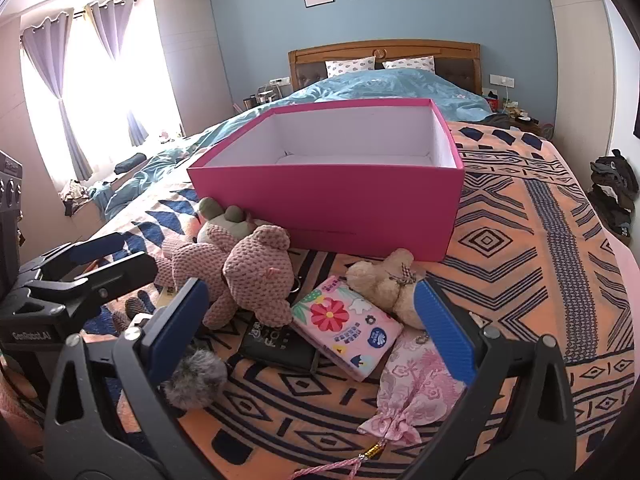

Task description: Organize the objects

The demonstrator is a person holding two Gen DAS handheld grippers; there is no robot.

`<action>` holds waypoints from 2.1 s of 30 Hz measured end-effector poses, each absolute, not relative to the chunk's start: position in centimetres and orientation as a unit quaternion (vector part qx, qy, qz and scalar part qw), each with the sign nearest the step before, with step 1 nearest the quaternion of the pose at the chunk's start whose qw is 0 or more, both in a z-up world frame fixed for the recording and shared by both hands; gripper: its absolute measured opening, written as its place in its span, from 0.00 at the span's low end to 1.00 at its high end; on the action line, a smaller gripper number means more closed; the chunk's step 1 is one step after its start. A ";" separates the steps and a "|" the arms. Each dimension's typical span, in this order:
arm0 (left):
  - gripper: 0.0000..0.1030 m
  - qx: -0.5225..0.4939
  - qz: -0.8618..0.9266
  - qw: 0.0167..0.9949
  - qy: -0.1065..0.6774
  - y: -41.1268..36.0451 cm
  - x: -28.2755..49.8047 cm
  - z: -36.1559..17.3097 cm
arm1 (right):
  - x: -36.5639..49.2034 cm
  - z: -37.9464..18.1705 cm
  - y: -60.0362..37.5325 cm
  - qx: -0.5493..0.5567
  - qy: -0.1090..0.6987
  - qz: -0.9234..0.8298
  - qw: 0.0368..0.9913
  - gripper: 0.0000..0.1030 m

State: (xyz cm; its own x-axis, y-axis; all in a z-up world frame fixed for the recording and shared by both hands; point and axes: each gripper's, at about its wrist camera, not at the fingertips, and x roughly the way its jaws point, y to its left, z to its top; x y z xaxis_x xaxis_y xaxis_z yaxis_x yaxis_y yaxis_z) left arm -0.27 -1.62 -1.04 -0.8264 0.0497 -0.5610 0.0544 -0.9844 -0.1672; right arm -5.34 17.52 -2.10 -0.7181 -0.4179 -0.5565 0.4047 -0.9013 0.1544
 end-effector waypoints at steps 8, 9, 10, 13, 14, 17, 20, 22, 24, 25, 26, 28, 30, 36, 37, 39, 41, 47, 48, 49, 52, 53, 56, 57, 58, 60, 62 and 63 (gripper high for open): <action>1.00 0.300 -0.950 -0.002 0.089 -1.7 -0.6 -1.4 | -5.8 -2.4 17.1 0.310 -0.009 -0.922 0.231 1.00; 1.00 0.300 -0.950 -0.002 0.090 -1.7 -0.6 -1.4 | -5.8 -2.5 17.1 0.312 -0.009 -0.921 0.233 0.99; 1.00 0.301 -0.949 -0.002 0.090 -1.8 -0.6 -1.5 | -5.9 -2.5 17.0 0.313 -0.008 -0.920 0.235 0.98; 1.00 0.302 -0.949 0.000 0.090 -2.0 -0.7 -1.6 | -6.3 -2.6 16.5 0.319 -0.005 -0.915 0.245 0.95; 1.00 0.302 -0.949 0.001 0.090 -2.2 -0.7 -1.6 | -6.5 -2.7 16.4 0.322 -0.003 -0.914 0.248 0.94; 1.00 0.303 -0.948 0.002 0.096 -2.8 -0.8 -1.9 | -7.1 -2.9 16.0 0.331 -0.006 -0.907 0.260 0.86; 1.00 0.307 -0.946 0.002 0.101 -3.6 -1.0 -2.2 | -8.1 -3.4 15.5 0.348 -0.005 -0.898 0.269 0.79; 1.00 0.310 -0.945 0.002 0.104 -4.0 -1.1 -2.5 | -8.8 -3.7 15.2 0.360 -0.012 -0.889 0.282 0.74; 1.00 0.312 -0.944 0.000 0.109 -4.4 -1.2 -2.7 | -9.1 -3.9 14.9 0.365 -0.014 -0.885 0.290 0.73; 1.00 0.315 -0.943 -0.002 0.111 -4.6 -1.4 -2.9 | -9.2 -4.0 14.7 0.367 -0.014 -0.883 0.292 0.73; 1.00 0.319 -0.941 -0.005 0.113 -4.7 -1.5 -3.1 | -9.4 -4.0 14.3 0.368 -0.011 -0.881 0.296 0.73; 1.00 0.323 -0.939 -0.010 0.114 -4.9 -1.7 -3.4 | -9.7 -4.1 13.7 0.369 -0.006 -0.878 0.304 0.73; 1.00 0.327 -0.938 -0.015 0.115 -4.9 -1.9 -3.7 | -9.9 -4.1 13.0 0.370 0.005 -0.877 0.307 0.57; 1.00 0.342 -0.931 -0.040 0.123 -5.0 -2.3 -4.4 | -10.6 -4.5 13.2 0.389 -0.008 -0.864 0.319 0.49; 1.00 0.346 -0.928 -0.048 0.126 -5.0 -2.4 -4.4 | -10.5 -4.4 13.4 0.389 -0.014 -0.863 0.321 0.49; 0.99 0.349 -0.926 -0.061 0.131 -5.0 -2.4 -4.4 | -10.6 -4.0 14.3 0.390 -0.032 -0.860 0.329 0.48; 0.99 0.346 -0.925 -0.082 0.133 -4.7 -2.3 -4.1 | -10.4 -3.4 15.1 0.387 -0.048 -0.858 0.335 0.48; 0.80 0.334 -0.921 -0.149 0.132 -3.3 -2.2 -2.4 | -9.6 -0.8 17.4 0.369 -0.081 -0.857 0.351 0.48; 0.78 0.332 -0.921 -0.156 0.130 -3.1 -2.2 -2.1 | -9.5 -0.4 17.6 0.366 -0.083 -0.858 0.352 0.48; 0.73 0.329 -0.922 -0.162 0.126 -2.9 -2.2 -1.7 | -9.5 0.0 17.7 0.361 -0.083 -0.859 0.354 0.48; 0.66 0.314 -0.927 -0.173 0.113 -2.5 -2.6 0.0 | -9.3 1.4 17.8 0.345 -0.082 -0.866 0.353 0.48; 0.65 0.311 -0.927 -0.176 0.111 -2.5 -2.7 0.3 | -9.3 1.9 17.6 0.339 -0.083 -0.867 0.355 0.48; 0.64 0.297 -0.932 -0.180 0.100 -2.8 -3.2 1.9 | -9.6 3.5 17.8 0.323 -0.085 -0.871 0.359 0.48; 0.64 0.294 -0.934 -0.179 0.098 -2.9 -3.4 2.4 | -9.9 4.0 17.7 0.320 -0.084 -0.872 0.361 0.48; 0.64 0.289 -0.936 -0.180 0.093 -3.0 -3.8 3.1 | -10.1 4.4 17.7 0.315 -0.082 -0.873 0.362 0.48; 0.64 0.281 -0.939 -0.179 0.082 -2.9 -4.2 3.8 | -10.8 5.4 17.4 0.305 -0.075 -0.877 0.363 0.48; 0.64 0.274 -0.943 -0.176 0.070 -3.0 -5.4 4.7 | -11.8 6.2 17.2 0.298 -0.074 -0.879 0.365 0.48; 0.64 0.274 -0.943 -0.176 0.069 -3.1 -5.7 4.9 | -12.2 6.5 17.2 0.296 -0.075 -0.879 0.365 0.48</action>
State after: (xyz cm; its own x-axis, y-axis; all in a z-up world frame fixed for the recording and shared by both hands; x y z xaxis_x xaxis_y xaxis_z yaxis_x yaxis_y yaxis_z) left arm -5.72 -3.07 4.87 -0.7881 0.3699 -0.4919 -0.2948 -0.9285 -0.2259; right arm -12.17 17.17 6.55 -0.5576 -0.6874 -0.4654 0.5980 -0.7214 0.3491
